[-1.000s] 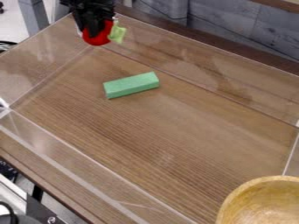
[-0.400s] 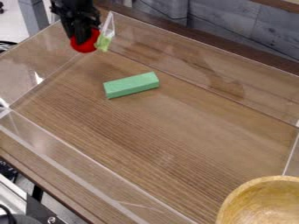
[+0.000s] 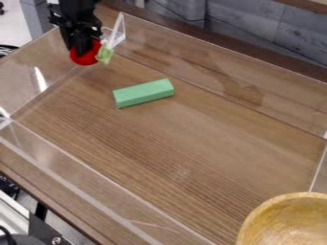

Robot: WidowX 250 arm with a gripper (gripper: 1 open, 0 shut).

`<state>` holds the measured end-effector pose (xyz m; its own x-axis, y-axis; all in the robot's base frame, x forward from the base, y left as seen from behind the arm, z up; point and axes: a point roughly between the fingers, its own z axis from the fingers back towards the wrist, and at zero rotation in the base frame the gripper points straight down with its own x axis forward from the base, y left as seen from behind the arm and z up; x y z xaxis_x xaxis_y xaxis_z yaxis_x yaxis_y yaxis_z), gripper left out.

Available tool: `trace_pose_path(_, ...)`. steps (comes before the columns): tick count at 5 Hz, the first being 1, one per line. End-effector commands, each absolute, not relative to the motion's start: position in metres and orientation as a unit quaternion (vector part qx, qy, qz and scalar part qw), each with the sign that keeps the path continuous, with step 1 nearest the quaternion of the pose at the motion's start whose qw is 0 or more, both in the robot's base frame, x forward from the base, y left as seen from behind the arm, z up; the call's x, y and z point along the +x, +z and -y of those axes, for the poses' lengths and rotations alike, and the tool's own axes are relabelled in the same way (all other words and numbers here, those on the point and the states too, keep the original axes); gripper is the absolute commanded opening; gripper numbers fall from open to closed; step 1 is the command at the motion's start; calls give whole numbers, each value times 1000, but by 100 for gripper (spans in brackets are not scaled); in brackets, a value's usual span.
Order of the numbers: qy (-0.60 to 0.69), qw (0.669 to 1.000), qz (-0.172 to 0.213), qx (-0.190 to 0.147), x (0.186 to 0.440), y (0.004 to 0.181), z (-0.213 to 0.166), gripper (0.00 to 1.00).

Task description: Move the red fruit to the left

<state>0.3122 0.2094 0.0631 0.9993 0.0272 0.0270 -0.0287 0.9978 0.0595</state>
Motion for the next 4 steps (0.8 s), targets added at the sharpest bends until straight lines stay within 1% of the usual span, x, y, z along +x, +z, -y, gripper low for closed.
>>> trace_pose_path(1,28,998,33,44,312,65,-217,0)
trace_pose_path(2,42,998,27,38,305,48,-217,100)
trace_pose_path(3,23,999,24,30,300,40,-209,100)
trace_pose_path(4,2,999,32,22,295,43,-198,0)
